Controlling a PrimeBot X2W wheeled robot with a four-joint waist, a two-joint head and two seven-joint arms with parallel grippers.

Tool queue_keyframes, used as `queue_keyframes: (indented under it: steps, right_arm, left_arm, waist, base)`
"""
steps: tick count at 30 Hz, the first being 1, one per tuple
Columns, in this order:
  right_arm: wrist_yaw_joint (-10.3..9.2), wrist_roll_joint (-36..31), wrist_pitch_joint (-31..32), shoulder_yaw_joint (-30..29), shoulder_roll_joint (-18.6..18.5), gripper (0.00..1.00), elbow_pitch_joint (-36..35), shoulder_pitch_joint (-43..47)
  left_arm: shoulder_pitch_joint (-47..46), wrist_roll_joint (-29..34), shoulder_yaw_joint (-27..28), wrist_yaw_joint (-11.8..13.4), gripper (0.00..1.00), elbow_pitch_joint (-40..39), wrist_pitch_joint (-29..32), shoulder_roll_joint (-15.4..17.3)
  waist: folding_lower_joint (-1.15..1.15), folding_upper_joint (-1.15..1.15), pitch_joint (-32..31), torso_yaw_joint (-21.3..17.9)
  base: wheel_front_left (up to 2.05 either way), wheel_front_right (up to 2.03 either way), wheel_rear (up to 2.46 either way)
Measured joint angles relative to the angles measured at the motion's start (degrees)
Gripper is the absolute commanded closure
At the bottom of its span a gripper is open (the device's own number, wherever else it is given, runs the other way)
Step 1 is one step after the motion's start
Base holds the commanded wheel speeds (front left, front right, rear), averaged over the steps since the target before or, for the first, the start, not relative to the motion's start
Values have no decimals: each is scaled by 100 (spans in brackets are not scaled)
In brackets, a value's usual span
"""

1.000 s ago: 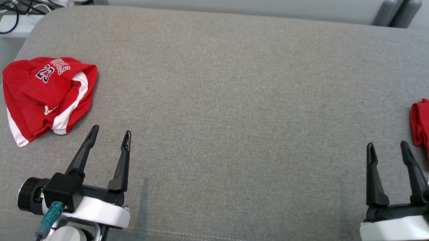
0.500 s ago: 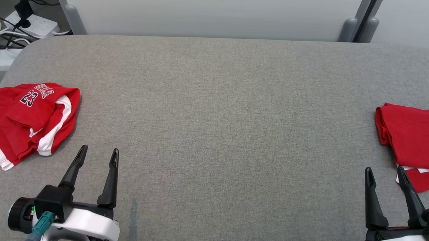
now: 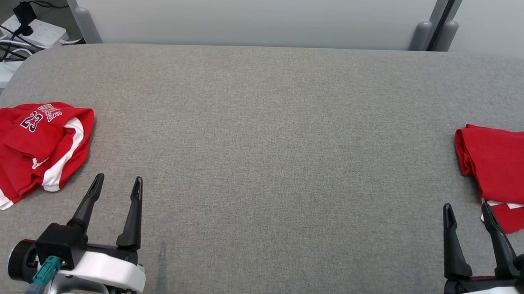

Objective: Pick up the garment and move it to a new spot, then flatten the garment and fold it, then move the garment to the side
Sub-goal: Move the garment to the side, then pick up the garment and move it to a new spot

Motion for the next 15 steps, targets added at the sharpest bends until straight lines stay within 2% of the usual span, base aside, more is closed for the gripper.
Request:
queue_keyframes:
  steps: [10,15]
  right_arm:
    - [0,-1,-7,-9,0,0,13,-4]
    - [0,-4,-7,-26,0,0,16,-4]
  left_arm:
    - [0,-25,-18,40,0,-40,42,10]
    - [-1,-96,-35,49,0,-34,42,7]
  waist:
    - [0,0,17,-3]
    - [0,0,22,128]
  base:
    - [0,0,0]
    - [0,0,0]
